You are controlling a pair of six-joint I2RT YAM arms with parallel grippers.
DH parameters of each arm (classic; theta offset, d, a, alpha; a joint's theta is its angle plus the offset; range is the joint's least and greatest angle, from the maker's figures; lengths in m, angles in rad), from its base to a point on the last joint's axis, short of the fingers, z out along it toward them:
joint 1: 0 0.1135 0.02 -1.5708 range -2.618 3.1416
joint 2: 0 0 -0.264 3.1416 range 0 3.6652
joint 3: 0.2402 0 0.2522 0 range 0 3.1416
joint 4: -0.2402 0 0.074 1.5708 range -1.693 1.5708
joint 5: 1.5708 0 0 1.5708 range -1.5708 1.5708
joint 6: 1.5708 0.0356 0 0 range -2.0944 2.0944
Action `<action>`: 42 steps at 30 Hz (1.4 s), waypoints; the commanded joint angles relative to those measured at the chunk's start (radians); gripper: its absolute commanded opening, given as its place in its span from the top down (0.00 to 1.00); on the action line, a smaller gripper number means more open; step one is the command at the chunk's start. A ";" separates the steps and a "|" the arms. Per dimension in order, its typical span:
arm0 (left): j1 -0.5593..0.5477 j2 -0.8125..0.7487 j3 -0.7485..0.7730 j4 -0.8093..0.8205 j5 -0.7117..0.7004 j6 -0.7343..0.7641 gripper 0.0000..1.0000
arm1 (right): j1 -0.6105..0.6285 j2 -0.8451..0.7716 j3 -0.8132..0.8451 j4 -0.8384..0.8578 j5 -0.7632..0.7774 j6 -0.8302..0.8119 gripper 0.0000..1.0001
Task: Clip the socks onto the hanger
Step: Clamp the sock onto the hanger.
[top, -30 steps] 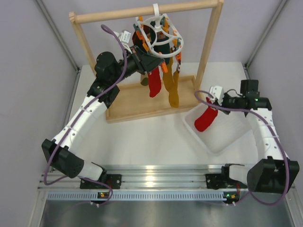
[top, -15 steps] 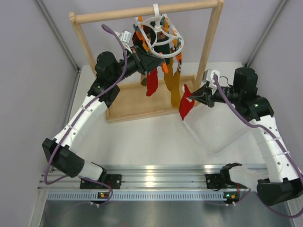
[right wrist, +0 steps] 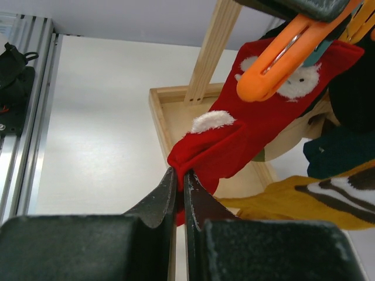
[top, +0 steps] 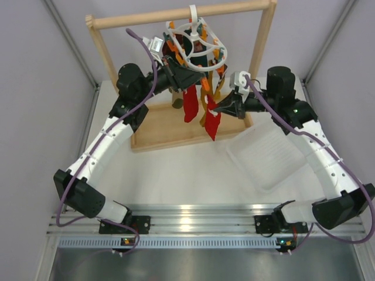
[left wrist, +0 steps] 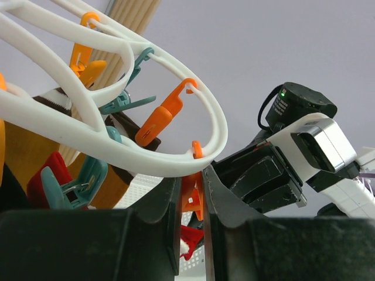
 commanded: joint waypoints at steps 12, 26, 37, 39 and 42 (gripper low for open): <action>0.007 0.012 0.005 0.068 0.063 -0.019 1.00 | 0.058 0.036 0.099 0.136 0.040 0.070 1.00; 0.011 -0.017 -0.007 0.041 -0.044 -0.020 1.00 | 0.079 -0.095 -0.177 0.615 0.350 0.558 1.00; 0.013 -0.013 -0.002 0.035 -0.081 -0.037 1.00 | 0.095 -0.110 -0.214 0.704 0.357 0.626 1.00; 0.011 -0.011 -0.002 0.035 -0.084 -0.040 1.00 | 0.096 -0.113 -0.217 0.701 0.350 0.621 1.00; 0.016 -0.013 -0.004 0.035 -0.094 -0.051 1.00 | 0.098 -0.126 -0.234 0.705 0.341 0.615 1.00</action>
